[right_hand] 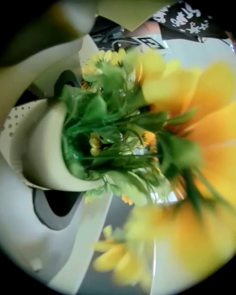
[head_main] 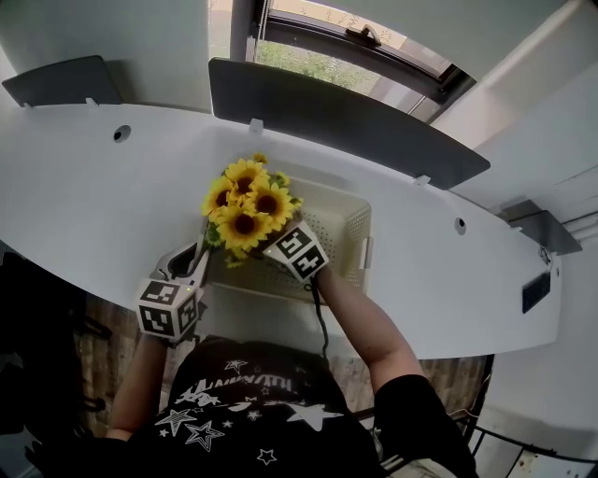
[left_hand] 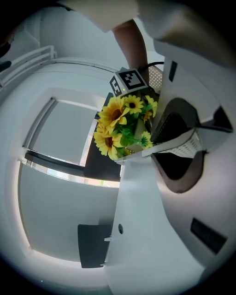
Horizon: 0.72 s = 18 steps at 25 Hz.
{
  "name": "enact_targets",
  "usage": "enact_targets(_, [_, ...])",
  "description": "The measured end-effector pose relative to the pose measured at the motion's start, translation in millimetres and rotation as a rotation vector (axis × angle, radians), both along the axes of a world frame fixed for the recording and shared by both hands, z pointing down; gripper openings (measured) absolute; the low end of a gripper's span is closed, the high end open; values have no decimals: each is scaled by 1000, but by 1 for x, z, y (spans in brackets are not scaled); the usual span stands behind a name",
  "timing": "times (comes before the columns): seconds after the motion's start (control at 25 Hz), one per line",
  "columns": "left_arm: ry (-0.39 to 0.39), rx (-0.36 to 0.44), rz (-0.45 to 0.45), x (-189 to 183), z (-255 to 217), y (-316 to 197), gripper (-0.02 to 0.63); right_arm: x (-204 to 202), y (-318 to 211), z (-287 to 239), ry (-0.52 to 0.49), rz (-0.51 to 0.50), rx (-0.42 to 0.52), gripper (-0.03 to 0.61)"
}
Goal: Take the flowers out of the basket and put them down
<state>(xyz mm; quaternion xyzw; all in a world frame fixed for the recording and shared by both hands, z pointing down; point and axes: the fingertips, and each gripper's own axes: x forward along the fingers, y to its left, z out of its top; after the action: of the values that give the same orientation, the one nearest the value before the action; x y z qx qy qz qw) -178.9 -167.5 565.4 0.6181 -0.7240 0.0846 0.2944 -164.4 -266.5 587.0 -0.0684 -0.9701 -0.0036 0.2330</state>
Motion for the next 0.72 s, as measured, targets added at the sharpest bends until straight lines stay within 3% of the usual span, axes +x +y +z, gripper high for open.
enact_targets(0.16, [-4,4,24,4,-1,2,72,6,-5,-16,-23,28,12,533])
enact_targets(0.36, [6,13,38,2,-2,0,75,8,-4,-6,35,57,15,528])
enact_targets(0.72, [18,21,72,5,-2,-1,83,13,-11,-19,-32,145,-1,525])
